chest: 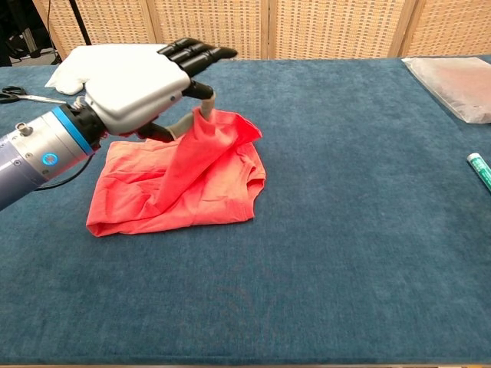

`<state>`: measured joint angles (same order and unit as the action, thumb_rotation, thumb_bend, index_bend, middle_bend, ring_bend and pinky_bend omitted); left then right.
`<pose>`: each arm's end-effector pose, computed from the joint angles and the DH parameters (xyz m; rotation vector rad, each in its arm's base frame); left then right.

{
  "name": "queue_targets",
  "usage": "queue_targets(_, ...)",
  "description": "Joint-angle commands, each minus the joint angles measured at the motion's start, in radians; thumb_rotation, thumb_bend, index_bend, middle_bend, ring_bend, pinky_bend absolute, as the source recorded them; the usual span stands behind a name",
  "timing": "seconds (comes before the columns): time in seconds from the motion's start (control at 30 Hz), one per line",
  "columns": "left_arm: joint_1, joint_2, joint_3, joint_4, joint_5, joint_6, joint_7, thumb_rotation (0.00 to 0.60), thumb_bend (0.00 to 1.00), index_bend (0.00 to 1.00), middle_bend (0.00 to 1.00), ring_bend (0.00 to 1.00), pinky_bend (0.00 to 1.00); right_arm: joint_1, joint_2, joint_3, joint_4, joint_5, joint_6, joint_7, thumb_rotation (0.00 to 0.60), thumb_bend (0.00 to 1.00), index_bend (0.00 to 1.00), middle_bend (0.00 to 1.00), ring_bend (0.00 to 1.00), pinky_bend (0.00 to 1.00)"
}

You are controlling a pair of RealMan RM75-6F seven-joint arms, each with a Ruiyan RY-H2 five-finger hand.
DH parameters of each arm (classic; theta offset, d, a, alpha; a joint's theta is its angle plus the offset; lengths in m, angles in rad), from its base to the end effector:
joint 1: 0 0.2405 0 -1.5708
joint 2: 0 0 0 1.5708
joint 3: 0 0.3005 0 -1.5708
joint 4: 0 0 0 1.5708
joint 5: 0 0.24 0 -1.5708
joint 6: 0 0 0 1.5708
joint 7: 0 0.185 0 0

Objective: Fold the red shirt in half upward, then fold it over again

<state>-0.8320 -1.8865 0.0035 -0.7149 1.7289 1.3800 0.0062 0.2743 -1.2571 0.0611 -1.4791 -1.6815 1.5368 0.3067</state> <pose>-0.1389 0.4178 -0.1040 -2.0274 -0.1468 -1.2793 -0.2933 -0.2888 0.1100 1.5285 -0.9230 1.4015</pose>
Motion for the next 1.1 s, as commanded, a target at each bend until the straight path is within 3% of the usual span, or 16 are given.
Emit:
queue_targets(0.03,-0.018,-0.007,0.017,-0.012,0.025,-0.010,0.034,0.600,0.55,0.68,0.00,0.00,0.00,0.000,0.001,0.000,0.000,0.000,0.000,0.001,0.600,0.00,0.00,0.00,0.00,0.00)
queue_targets(0.47,-0.052,-0.064,0.039,0.000,0.056,-0.071,0.107,0.600,0.53,0.68,0.00,0.00,0.00,-0.002,0.008,0.001,-0.003,0.001,0.003,0.014,0.600,0.00,0.00,0.00,0.00,0.00)
queue_targets(0.7,-0.059,-0.096,0.033,-0.001,0.045,-0.098,0.101,0.600,0.47,0.66,0.00,0.00,0.00,-0.002,0.010,0.003,-0.001,0.005,0.002,0.021,0.600,0.00,0.00,0.00,0.00,0.00)
queue_targets(0.77,-0.059,-0.103,0.033,-0.001,0.044,-0.100,0.102,0.600,0.43,0.58,0.00,0.00,0.00,-0.002,0.010,0.004,-0.001,0.006,0.001,0.023,0.600,0.00,0.00,0.00,0.00,0.00)
queue_targets(1.0,-0.055,-0.125,0.009,-0.017,0.014,-0.116,0.098,0.600,0.23,0.07,0.00,0.00,0.00,-0.004,0.012,0.002,-0.002,0.003,0.004,0.022,0.600,0.00,0.00,0.00,0.00,0.00)
queue_targets(1.1,-0.051,-0.117,-0.011,-0.041,0.002,-0.094,0.081,0.600,0.21,0.00,0.00,0.00,0.00,-0.004,0.012,0.002,-0.001,0.003,0.004,0.023,0.600,0.00,0.00,0.00,0.00,0.00)
